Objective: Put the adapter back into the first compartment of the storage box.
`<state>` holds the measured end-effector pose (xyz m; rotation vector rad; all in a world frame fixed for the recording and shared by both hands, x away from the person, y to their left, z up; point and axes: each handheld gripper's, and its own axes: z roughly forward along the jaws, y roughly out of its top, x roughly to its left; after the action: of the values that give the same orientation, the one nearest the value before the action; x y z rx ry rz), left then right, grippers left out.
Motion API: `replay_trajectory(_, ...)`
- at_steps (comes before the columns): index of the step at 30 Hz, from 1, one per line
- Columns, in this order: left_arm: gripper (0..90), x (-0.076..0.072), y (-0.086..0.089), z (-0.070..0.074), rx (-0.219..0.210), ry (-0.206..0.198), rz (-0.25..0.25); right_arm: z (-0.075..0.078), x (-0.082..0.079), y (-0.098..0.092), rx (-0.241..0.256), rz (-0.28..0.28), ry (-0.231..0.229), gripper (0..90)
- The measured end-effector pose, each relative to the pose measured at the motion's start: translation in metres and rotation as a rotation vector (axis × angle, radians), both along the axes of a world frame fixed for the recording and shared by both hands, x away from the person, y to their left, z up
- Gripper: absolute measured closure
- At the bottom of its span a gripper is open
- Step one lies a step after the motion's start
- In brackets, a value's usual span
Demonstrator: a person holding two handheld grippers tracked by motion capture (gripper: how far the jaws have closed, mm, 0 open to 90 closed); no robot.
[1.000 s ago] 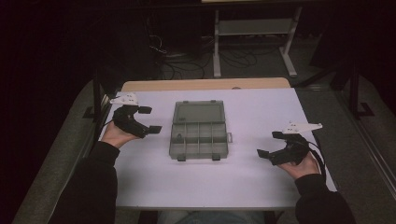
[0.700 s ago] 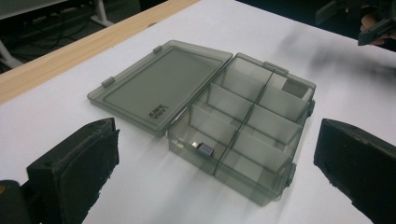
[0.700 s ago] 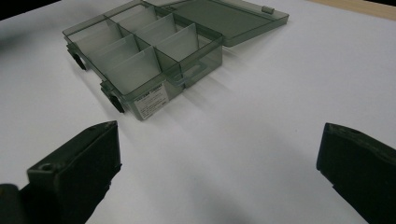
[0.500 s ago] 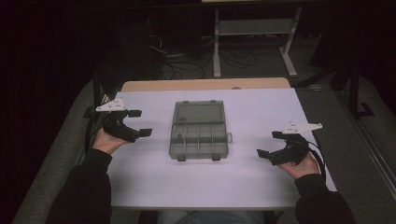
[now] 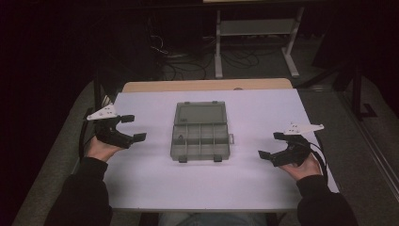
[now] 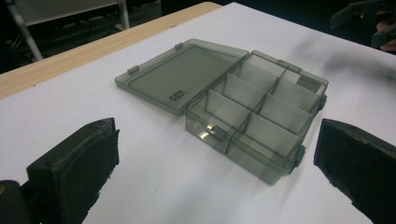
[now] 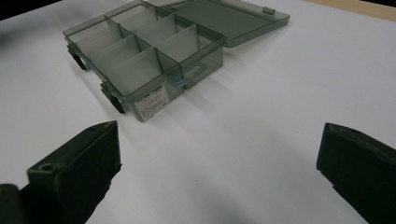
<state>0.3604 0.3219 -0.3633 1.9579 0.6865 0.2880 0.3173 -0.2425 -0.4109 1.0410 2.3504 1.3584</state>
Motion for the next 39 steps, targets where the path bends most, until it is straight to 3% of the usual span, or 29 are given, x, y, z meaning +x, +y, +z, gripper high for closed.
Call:
replay_trajectory(7,0.0,-0.009,0.006,-0.009,0.015,-0.003,0.032,0.0,0.001,0.001,-0.002,0.004,0.001,0.0)
replay_trajectory(26,0.0,-0.032,0.039,-0.027,-0.082,-0.06,0.132,-0.001,0.002,0.002,-0.004,0.003,0.005,0.0)
replay_trajectory(39,0.0,-0.042,0.055,-0.035,-0.1,-0.049,0.177,-0.001,0.002,0.002,-0.005,-0.001,0.007,0.0)
